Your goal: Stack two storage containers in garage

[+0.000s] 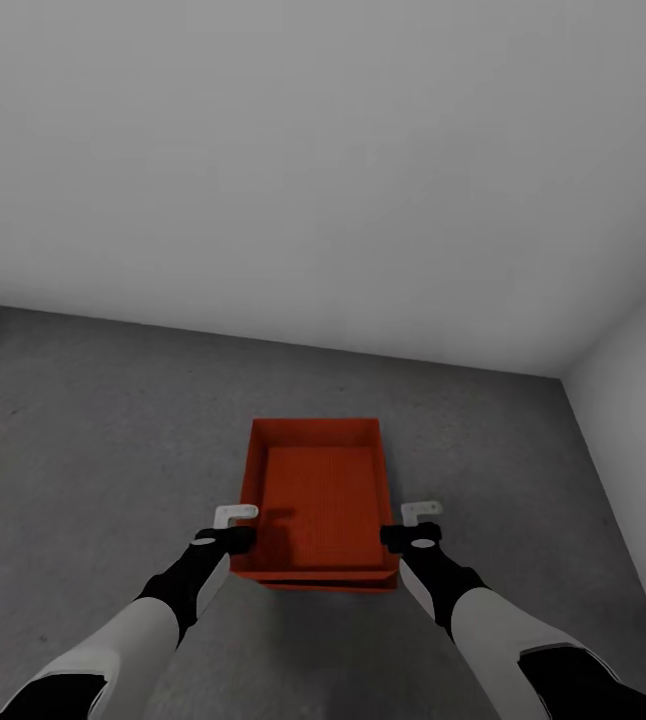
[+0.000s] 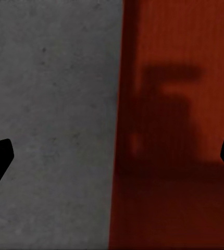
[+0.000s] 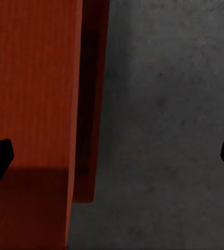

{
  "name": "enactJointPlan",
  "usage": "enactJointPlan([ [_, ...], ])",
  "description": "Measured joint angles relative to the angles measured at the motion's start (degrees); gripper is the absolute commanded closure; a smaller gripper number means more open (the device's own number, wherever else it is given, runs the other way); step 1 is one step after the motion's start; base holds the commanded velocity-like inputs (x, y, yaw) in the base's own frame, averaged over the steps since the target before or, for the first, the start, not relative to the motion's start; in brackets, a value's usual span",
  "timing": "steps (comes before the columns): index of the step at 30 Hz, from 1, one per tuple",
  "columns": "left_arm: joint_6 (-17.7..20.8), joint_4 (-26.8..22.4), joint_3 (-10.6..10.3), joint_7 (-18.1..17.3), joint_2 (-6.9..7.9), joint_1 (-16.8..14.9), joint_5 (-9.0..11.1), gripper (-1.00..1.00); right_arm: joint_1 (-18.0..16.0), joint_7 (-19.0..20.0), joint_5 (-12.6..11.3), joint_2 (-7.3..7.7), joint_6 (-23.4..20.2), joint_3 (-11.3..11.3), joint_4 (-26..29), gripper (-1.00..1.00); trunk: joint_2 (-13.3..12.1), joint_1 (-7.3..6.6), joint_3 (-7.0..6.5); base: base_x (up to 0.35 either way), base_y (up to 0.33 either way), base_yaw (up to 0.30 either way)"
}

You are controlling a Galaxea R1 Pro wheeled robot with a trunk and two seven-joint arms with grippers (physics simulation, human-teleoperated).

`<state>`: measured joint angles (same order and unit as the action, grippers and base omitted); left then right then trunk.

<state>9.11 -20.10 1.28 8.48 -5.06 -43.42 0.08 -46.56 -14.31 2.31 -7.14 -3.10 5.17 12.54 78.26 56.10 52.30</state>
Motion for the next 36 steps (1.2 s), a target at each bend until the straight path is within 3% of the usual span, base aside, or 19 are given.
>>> enactJointPlan([
  [36, -0.05, 0.00, -0.13, 0.00, 0.05, 0.00, -0.32, -1.00, 0.00, -0.10, 0.00, -0.08, 0.08, -0.24, 0.00, -1.00, -14.44, -7.91, -6.47, 0.000, 0.000, 0.000],
])
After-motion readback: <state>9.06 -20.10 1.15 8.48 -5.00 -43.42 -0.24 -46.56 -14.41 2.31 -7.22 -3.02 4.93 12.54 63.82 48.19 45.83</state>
